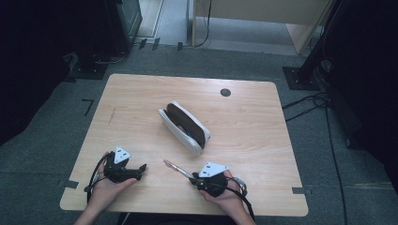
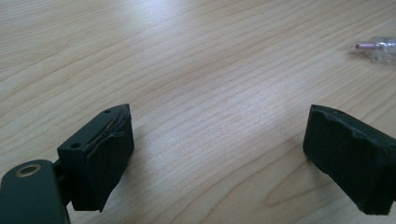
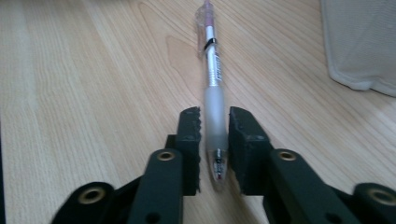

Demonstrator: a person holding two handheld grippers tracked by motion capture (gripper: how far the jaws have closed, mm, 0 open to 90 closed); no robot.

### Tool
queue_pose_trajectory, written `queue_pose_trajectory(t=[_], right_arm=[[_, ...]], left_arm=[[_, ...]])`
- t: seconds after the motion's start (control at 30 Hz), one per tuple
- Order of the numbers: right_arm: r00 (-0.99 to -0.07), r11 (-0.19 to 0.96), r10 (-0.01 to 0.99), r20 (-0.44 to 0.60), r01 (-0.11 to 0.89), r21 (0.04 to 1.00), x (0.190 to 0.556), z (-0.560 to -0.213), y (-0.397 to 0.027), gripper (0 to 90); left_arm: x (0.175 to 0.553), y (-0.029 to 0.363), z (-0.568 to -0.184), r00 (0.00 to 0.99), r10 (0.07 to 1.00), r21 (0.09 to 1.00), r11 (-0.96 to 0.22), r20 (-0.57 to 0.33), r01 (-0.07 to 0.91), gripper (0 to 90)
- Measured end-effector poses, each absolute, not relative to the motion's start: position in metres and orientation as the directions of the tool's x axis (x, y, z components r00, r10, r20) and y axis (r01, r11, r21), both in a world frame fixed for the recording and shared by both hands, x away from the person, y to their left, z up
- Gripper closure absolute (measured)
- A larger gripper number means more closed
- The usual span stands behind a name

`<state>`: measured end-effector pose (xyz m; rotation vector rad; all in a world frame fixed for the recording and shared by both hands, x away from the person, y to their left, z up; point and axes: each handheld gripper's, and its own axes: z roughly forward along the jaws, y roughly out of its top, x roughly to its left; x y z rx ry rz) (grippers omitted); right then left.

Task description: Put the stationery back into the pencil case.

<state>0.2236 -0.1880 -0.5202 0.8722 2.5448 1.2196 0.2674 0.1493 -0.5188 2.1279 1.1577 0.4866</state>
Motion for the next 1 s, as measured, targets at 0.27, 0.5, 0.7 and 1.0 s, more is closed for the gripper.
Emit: queue_pose_trajectory(t=[0.27, 0.5, 0.7, 1.0], right_arm=[[-0.803, 0.508, 0.596, 0.019, 0.395, 0.765, 0.219, -0.521, -0.178, 79.1], [-0.792, 0.504, 0.611, 0.006, 0.395, 0.768, 0.216, -0.521, -0.176, 81.2], [-0.785, 0.496, 0.619, 0.017, 0.408, 0.767, 0.215, -0.517, -0.179, 81.3], [-0.768, 0.454, 0.640, 0.016, 0.395, 0.798, 0.210, -0.499, -0.191, 81.5]], left_arm=[[0.266, 0.151, -0.519, 0.528, 0.849, 0.699, -0.383, 0.009, 0.604, 9.2], [0.266, 0.151, -0.519, 0.526, 0.851, 0.700, -0.381, 0.009, 0.604, 9.3], [0.266, 0.151, -0.519, 0.526, 0.851, 0.700, -0.381, 0.009, 0.604, 9.3], [0.266, 0.151, -0.519, 0.526, 0.851, 0.701, -0.380, 0.008, 0.604, 9.4]])
